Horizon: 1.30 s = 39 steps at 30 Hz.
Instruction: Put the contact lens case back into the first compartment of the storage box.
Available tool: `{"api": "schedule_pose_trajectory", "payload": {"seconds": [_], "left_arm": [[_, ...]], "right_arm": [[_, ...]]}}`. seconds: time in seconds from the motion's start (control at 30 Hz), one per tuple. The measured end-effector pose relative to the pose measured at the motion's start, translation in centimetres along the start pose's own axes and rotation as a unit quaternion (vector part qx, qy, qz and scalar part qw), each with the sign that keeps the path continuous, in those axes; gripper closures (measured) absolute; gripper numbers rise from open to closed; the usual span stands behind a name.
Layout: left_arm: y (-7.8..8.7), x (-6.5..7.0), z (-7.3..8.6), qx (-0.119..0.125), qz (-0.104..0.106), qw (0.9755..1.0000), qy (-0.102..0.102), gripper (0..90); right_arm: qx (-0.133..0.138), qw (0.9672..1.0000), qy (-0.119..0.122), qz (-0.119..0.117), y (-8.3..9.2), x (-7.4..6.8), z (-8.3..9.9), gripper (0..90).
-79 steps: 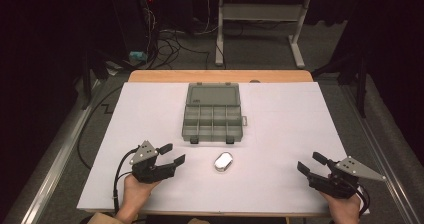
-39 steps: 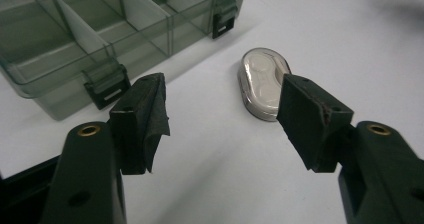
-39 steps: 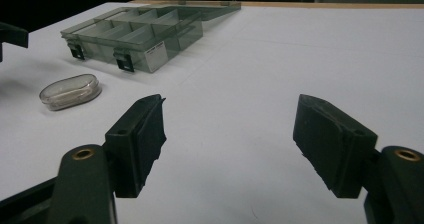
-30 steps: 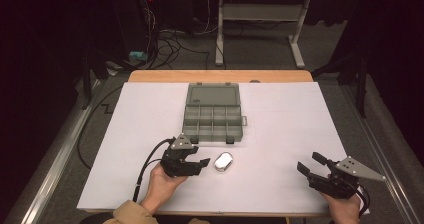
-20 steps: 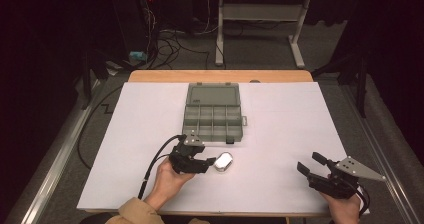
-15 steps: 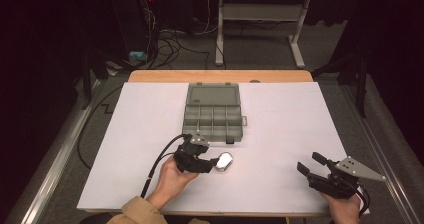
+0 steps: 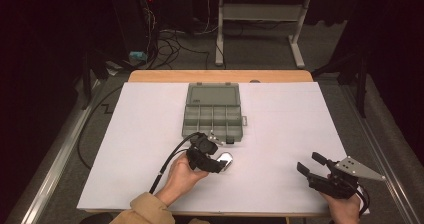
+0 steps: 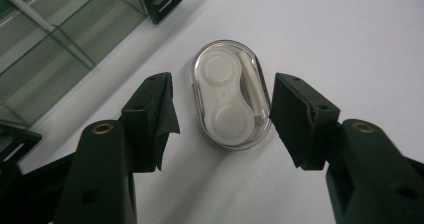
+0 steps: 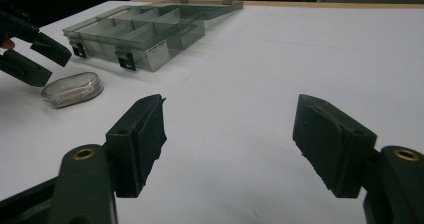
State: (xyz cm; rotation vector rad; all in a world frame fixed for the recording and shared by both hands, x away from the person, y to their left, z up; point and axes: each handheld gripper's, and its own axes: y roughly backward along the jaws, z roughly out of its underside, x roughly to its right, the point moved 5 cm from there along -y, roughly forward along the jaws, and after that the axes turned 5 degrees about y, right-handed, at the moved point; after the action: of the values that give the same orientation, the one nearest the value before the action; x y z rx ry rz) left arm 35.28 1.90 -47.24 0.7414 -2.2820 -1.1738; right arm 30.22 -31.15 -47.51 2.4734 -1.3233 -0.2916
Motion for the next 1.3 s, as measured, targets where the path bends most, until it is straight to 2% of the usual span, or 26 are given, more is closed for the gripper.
{"api": "schedule_pose_trajectory", "payload": {"seconds": [0.43, 0.77, 1.03, 1.3], "left_arm": [[-1.5, 0.7, -0.3, -0.024, 0.002, 0.9997, -0.003, 41.7], [-2.1, 0.8, -0.2, -0.025, -0.008, 0.9996, -0.005, 42.4], [-2.5, 1.1, 0.0, -0.031, -0.015, 0.9992, -0.02, 46.4], [-2.5, 1.1, 0.1, -0.027, -0.01, 0.9993, -0.025, 48.4]], "right_arm": [[0.0, 1.0, 0.001, -0.001, 0.0, 0.0, 0.0, 29.1], [-0.001, 1.0, 0.001, -0.001, 0.0, 0.0, 0.0, 29.2], [0.0, 1.0, 0.002, -0.001, 0.0, 0.0, 0.0, 29.2], [0.0, 1.0, 0.001, -0.001, 0.0, 0.0, 0.0, 29.2]]}}
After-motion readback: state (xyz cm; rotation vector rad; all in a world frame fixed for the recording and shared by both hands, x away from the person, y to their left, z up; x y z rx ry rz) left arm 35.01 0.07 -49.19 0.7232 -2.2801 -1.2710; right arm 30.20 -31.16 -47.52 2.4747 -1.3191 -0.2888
